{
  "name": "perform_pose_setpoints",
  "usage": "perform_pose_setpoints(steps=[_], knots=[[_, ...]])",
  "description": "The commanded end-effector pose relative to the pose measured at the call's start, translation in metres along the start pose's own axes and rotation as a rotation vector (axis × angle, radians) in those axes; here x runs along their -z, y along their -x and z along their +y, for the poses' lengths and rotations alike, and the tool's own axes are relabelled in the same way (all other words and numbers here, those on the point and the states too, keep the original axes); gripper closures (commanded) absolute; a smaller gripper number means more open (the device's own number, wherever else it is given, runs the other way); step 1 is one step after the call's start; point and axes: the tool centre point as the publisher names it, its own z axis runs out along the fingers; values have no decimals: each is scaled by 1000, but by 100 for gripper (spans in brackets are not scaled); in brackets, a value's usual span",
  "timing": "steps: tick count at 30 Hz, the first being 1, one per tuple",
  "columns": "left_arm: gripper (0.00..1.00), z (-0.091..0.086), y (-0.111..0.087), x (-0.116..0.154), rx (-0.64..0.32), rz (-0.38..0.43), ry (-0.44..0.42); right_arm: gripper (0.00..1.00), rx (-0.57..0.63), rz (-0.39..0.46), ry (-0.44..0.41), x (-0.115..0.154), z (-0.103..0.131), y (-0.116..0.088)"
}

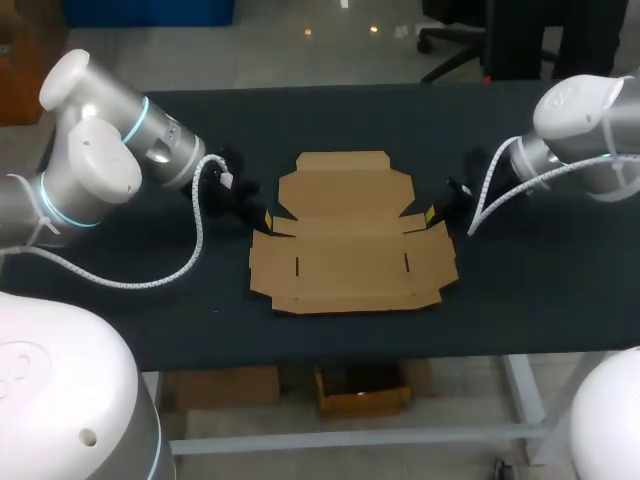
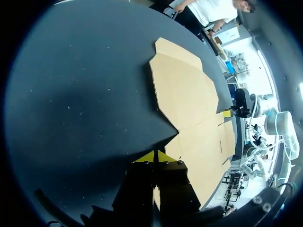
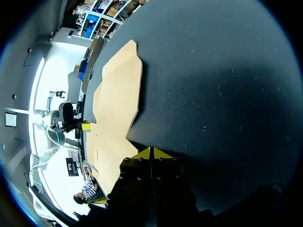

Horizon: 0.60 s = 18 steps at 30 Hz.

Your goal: Assemble the packaging by folding the flat box into shape, placing the metal phone stand inside, and closing the box properly

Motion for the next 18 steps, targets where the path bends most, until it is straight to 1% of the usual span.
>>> perform_pose_setpoints(steps=[1,10,18], knots=[[100,-3,0,-3,1,1,7,100,3,8,-6,-5,-1,2],[100,-3,1,-8,9,3,17,100,10,11,-8,-8,-2,-3],[100,-3,4,-11,28,4,25,100,9,14,-14,-9,0,-3]])
